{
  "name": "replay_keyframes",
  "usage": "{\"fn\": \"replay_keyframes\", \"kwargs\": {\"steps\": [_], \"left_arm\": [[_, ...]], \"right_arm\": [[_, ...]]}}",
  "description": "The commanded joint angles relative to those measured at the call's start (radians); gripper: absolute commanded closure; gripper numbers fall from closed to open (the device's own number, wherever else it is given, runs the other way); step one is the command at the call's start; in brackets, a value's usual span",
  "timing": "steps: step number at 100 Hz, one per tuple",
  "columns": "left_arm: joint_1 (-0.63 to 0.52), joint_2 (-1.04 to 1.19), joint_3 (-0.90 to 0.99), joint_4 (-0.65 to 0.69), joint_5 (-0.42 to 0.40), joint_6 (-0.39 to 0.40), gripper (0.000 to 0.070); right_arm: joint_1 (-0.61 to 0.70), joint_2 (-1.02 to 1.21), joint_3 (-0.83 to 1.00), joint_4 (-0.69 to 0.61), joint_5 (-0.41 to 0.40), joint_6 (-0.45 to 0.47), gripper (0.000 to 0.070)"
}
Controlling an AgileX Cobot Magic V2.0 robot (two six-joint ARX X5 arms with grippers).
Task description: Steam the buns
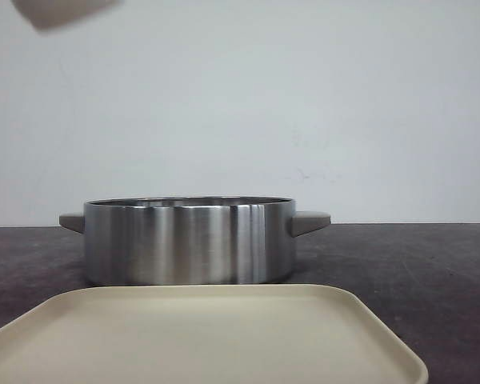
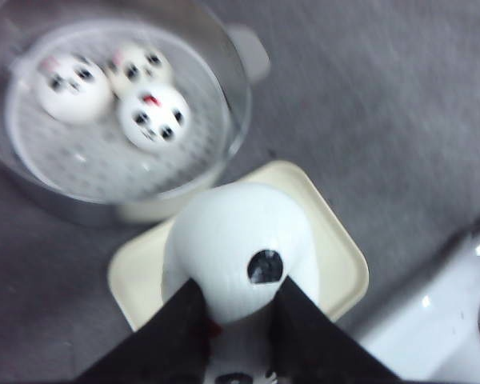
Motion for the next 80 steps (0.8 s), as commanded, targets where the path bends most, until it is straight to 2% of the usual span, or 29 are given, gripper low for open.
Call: {"fn": "replay_keyframes", "kwargs": {"steps": [1,22,30,58,80], "left_arm": [[-0.003,0.009,0.044,-0.012,-0.021,0.005,0.069],[0.002,0.005,0.092,-0.047,-0.069,0.016,0.069],[0.002,0.0,0.092,-0.053,-0.093,0.02,0.069],[0.014,-0.006,0.092,-0.051,-0.114,0.034,0.069],[0.056,0.014,0.092,-0.001,-0.113,0.037,0.069]], "right_arm": [[0.02,0.04,0.029,0.064,0.033,0.008,0.0689],[0.082,0.054,0.029,0.471,0.039,-0.008,0.0689],[0.087,0.054,0.029,0.549,0.035,-0.037,0.0689],[0.037,0.05,0.031,0.417,0.028,-0.039,0.0689],[0.014,0.017,0.033,0.262,0.014,-0.044,0.0689]]}}
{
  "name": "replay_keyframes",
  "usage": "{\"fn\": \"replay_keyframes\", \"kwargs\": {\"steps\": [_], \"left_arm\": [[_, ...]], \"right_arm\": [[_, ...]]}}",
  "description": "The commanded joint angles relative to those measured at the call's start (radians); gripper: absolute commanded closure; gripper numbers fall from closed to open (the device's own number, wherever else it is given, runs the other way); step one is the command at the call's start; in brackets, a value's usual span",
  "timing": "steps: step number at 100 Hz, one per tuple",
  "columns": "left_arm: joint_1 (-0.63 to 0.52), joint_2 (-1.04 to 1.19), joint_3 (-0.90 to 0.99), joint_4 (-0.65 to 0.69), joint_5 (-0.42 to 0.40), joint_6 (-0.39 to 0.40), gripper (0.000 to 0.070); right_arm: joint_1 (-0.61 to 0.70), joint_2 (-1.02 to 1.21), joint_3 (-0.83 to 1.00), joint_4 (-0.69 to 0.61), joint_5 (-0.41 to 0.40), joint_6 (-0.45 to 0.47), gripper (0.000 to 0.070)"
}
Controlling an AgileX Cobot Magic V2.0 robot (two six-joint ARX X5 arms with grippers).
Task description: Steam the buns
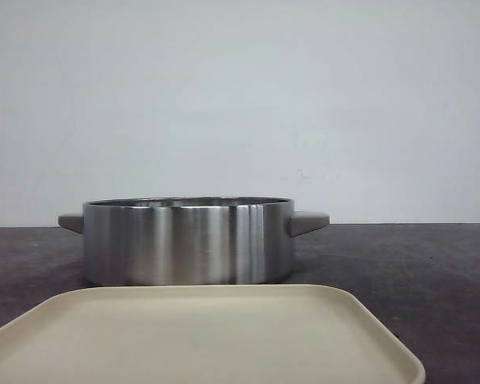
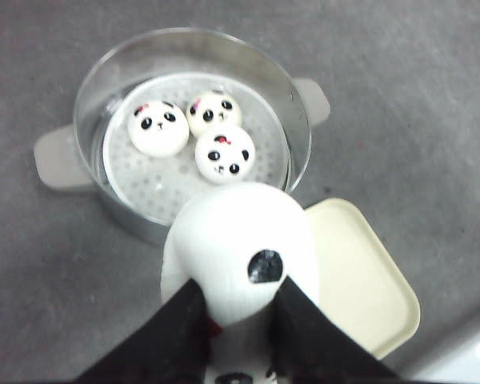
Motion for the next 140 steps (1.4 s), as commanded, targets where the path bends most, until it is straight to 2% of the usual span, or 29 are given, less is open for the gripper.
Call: {"fn": "replay_keyframes", "kwargs": {"steps": [1,17,25,35,43,54,78,89,102,109,127,140], "left_arm": [[0.009,0.02,0.025,0.027,-0.002,0.014,0.0691],[0.044,0.046,0.025,0.035,0.035,0.031,0.0691],[0.054,0.054,0.025,0.036,0.048,0.032,0.0691],[0.064,0.055,0.025,0.047,0.051,0.032,0.0691],[0.064,0.054,0.025,0.047,0.051,0.032,0.0691],[0.064,0.054,0.025,0.051,0.051,0.037,0.069],[0.064,0.055,0.025,0.082,0.056,0.055,0.069],[0.064,0.055,0.025,0.111,0.058,0.059,0.0691],[0.064,0.061,0.025,0.134,0.064,0.062,0.0691],[0.064,0.071,0.025,0.142,0.075,0.064,0.0691],[0.071,0.141,0.025,0.163,0.081,0.063,0.0691],[0.107,0.242,0.025,0.16,0.153,0.053,0.0691]], "right_arm": [[0.012,-0.008,0.033,-0.005,-0.002,-0.009,0.0689],[0.012,-0.042,0.033,0.04,-0.002,-0.01,0.0689],[0.012,-0.066,0.033,0.151,-0.005,-0.018,0.0689],[0.022,-0.106,0.033,0.37,-0.087,-0.14,0.0689],[0.047,-0.146,0.033,0.438,-0.146,-0.238,0.0689],[0.088,-0.216,0.034,0.315,-0.156,-0.326,0.0689],[0.146,-0.386,0.034,0.136,-0.187,-0.333,0.069],[0.175,-0.472,0.034,0.029,-0.146,-0.375,0.0694],[0.192,-0.562,0.034,-0.127,-0.077,-0.375,0.0694],[0.191,-0.604,0.034,-0.195,-0.071,-0.375,0.0694],[0.191,-0.671,0.034,-0.24,-0.027,-0.375,0.0694],[0.191,-0.686,0.034,-0.251,-0.027,-0.374,0.0694]]}}
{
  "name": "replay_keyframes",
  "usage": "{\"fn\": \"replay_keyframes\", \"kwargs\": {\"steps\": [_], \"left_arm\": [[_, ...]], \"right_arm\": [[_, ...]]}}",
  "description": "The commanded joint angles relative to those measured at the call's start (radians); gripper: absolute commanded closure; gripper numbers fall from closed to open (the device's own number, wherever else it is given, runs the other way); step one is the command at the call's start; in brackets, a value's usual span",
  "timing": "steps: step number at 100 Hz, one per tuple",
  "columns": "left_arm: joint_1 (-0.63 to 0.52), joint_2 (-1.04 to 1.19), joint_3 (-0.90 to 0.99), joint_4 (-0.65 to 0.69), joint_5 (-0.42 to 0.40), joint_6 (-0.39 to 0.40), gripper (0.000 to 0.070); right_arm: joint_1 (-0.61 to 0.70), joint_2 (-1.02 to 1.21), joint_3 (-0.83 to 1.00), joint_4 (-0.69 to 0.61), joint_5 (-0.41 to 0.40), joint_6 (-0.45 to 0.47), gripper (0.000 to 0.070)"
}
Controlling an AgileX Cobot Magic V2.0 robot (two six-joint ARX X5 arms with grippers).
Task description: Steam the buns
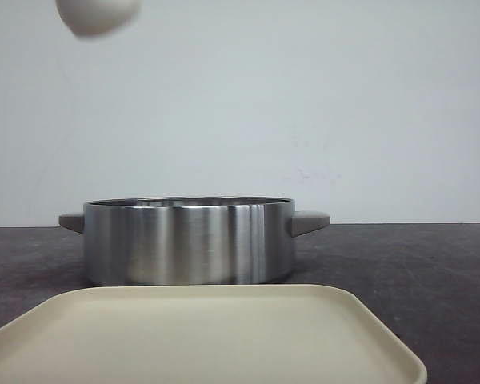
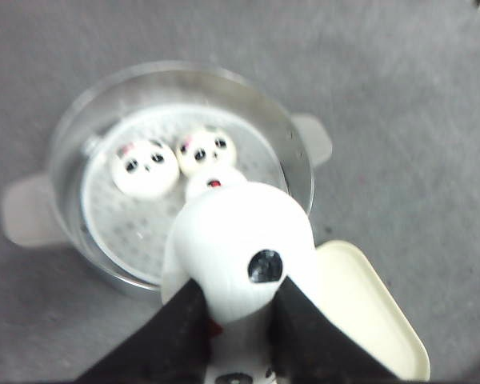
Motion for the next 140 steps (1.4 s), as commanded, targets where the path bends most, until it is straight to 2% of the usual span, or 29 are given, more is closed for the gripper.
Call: {"fn": "replay_keyframes", "kwargs": {"steps": [1,15,33,52,70,84,100,105,110,123,127,133,140], "left_arm": [[0.016,0.062,0.024,0.007,0.036,0.0,0.0691],[0.079,0.188,0.028,0.029,0.1,-0.005,0.069],[0.122,0.39,0.113,0.037,0.101,0.032,0.069],[0.126,0.62,0.247,0.022,0.094,0.023,0.069],[0.135,0.768,0.319,-0.015,0.004,0.024,0.069],[0.157,0.827,0.331,0.002,0.002,0.009,0.069],[0.177,0.879,0.331,-0.016,0.083,-0.028,0.0685],[0.179,0.89,0.331,-0.026,0.098,-0.039,0.0649],[0.179,0.895,0.331,-0.036,0.1,-0.048,0.0575],[0.179,0.895,0.344,-0.047,0.099,-0.047,0.0293],[0.179,0.895,0.356,-0.051,0.099,-0.047,0.023],[0.179,0.894,0.383,-0.061,0.099,-0.047,0.0179],[0.179,0.894,0.432,-0.087,0.099,-0.047,0.0176]], "right_arm": [[0.011,0.014,0.026,-0.006,-0.001,-0.008,0.0694],[0.011,0.01,0.026,-0.049,-0.001,-0.008,0.0694],[0.011,0.002,0.026,-0.039,-0.004,0.02,0.0694],[0.011,-0.006,0.026,-0.051,-0.005,0.045,0.0694],[0.011,-0.022,0.027,-0.068,-0.002,0.049,0.0694],[0.011,-0.037,0.027,-0.084,-0.001,0.05,0.0694],[0.011,-0.045,0.027,-0.099,-0.001,0.052,0.0694],[0.011,-0.048,0.027,-0.102,-0.001,0.053,0.0694],[0.011,-0.049,0.027,-0.102,-0.001,0.057,0.0694],[0.011,-0.049,0.027,-0.102,-0.001,0.057,0.0694],[0.011,-0.049,0.027,-0.103,-0.001,0.057,0.0694],[0.011,-0.048,0.027,-0.104,-0.001,0.057,0.0694],[0.011,-0.048,0.027,-0.108,-0.001,0.057,0.0694]]}}
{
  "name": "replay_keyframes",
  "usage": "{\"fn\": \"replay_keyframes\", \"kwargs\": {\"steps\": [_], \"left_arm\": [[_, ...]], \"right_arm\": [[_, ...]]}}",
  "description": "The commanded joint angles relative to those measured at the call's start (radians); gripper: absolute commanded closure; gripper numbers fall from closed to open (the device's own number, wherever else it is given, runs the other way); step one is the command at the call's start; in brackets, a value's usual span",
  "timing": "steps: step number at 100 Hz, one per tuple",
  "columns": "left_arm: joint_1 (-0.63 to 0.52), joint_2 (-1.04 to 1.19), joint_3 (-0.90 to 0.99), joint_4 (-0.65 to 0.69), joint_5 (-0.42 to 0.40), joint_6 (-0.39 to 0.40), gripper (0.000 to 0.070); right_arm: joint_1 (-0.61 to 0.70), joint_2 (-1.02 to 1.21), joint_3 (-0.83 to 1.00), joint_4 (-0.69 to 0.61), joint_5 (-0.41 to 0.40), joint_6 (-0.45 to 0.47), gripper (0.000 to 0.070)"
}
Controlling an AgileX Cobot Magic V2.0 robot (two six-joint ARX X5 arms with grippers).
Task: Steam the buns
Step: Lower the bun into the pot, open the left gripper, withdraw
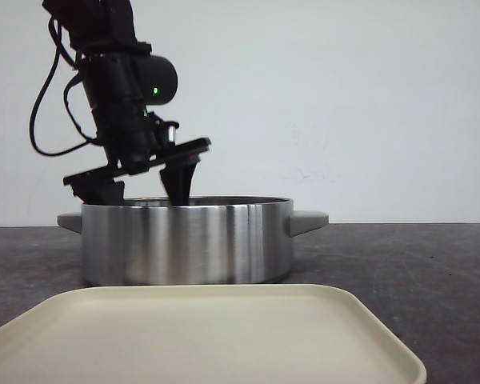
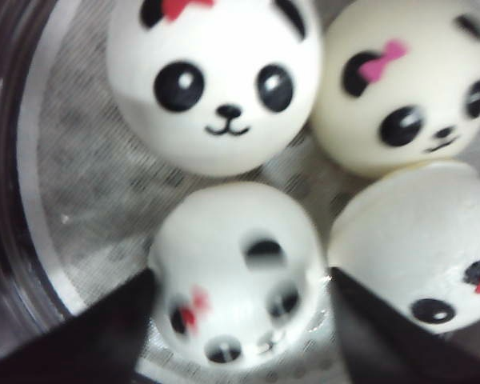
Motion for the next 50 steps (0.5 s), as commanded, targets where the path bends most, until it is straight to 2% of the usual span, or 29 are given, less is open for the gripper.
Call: {"fn": "replay_keyframes", "kwargs": {"steps": [1,17,24,28,33,34,36,38,50], "left_arm": [[0.002,0.016,0.066,-0.018,-0.005,-0.002,0.0176],[0.0,0.016,0.213,-0.09,-0.002,-0.002,0.018],[-0.005,0.016,0.283,-0.134,0.001,-0.001,0.0212],[-0.006,0.005,0.327,-0.161,0.0,0.001,0.0323],[-0.01,-0.024,0.359,-0.164,-0.003,0.005,0.0524],[-0.011,-0.028,0.36,-0.163,-0.003,0.005,0.0542],[-0.014,-0.053,0.365,-0.151,-0.01,0.007,0.0643],[-0.017,-0.072,0.365,-0.139,-0.014,0.007,0.0698],[-0.034,-0.245,0.365,-0.057,-0.038,0.0,0.0694]], "right_arm": [[0.01,0.011,0.03,-0.025,0.001,0.019,0.0694],[0.01,0.011,0.03,-0.026,0.0,0.019,0.0694],[0.01,0.011,0.03,-0.027,0.001,0.018,0.0694],[0.01,0.012,0.03,-0.026,0.0,0.018,0.0694],[0.01,0.018,0.03,-0.021,0.0,0.018,0.0694],[0.01,0.019,0.03,-0.02,0.0,0.018,0.0694],[0.01,0.021,0.03,-0.018,0.0,0.019,0.0694],[0.01,0.025,0.03,-0.016,0.0,0.019,0.0694],[0.01,0.061,0.03,0.0,-0.002,0.069,0.0694]]}}
